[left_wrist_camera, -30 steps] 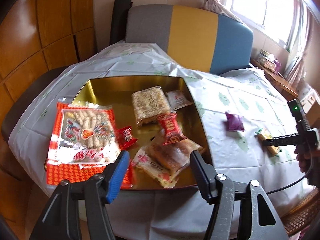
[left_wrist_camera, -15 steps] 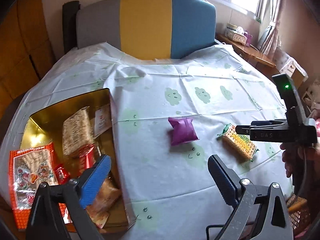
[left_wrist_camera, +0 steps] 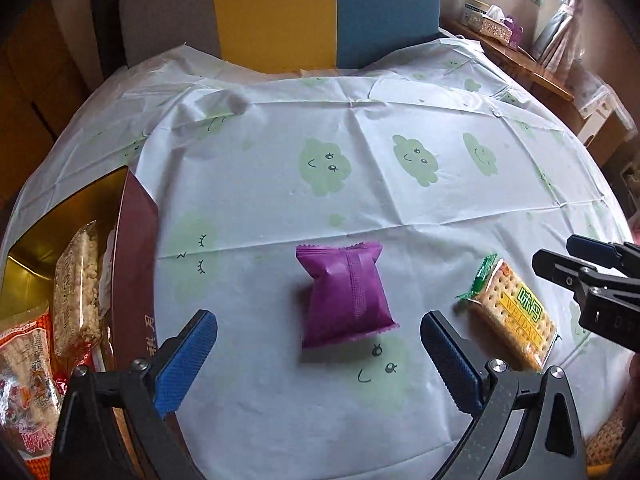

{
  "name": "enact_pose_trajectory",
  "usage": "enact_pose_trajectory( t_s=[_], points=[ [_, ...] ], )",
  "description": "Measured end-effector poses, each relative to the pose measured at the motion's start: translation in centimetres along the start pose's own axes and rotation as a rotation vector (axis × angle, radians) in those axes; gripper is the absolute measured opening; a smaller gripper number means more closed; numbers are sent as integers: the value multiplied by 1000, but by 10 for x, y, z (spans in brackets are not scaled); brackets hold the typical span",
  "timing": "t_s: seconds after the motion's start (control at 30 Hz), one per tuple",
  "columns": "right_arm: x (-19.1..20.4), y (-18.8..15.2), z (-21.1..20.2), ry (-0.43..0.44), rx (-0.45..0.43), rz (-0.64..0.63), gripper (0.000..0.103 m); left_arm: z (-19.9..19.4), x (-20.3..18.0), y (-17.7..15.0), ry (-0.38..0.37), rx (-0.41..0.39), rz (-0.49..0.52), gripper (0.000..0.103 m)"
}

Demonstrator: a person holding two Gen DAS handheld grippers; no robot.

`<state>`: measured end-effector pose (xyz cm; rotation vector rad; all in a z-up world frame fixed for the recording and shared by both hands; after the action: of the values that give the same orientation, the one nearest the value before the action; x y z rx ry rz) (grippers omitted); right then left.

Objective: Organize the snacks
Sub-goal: 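Reach the left gripper to the purple pouch and close on it, then grasp the WEIDAN cracker pack with the right gripper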

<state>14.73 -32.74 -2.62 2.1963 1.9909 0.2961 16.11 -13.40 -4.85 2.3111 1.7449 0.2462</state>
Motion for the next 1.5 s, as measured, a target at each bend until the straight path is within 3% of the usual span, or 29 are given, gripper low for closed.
enact_pose_trajectory(
  t_s=[0.23, 0.43, 0.47, 0.5, 0.57, 1.0, 1.17, 1.43, 1.5],
  points=[
    [0, 1, -3, 4, -10, -4, 64, 16, -11, 9, 37, -8, 27, 102],
    [2, 1, 0, 13, 4, -18, 64, 37, -12, 5, 24, 37, 43, 77],
    [3, 1, 1, 15, 9, -22, 64, 36, -12, 3, 28, 16, 43, 76],
    [3, 1, 2, 14, 11, -27, 64, 35, -12, 2, 33, 2, 42, 67],
    [4, 1, 4, 10, 14, -35, 64, 32, -12, 1, 27, -18, 43, 58],
    [14, -1, 19, 21, 82, -89, 64, 24, -7, -6, 2, -31, 46, 57],
    [14, -3, 28, 23, 123, -99, 64, 0, -3, -30, -14, -77, 44, 57],
    [24, -9, 26, 99, 139, -151, 64, -2, -4, -73, -9, -60, 56, 57],
    [30, -13, 29, 60, 150, -174, 64, 1, -6, -79, -4, -58, 62, 57]
  ],
)
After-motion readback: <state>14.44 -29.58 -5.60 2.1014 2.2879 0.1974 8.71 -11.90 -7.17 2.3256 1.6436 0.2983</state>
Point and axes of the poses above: each gripper's, at about its wrist camera, not at the fingertips, and z roughly the way its jaws point, x to its left, y to its top, the point moved 1 cm from there along z, roughly the way its jaws point, and after that the axes turned 11 degrees about x, right-handed, at the moved point
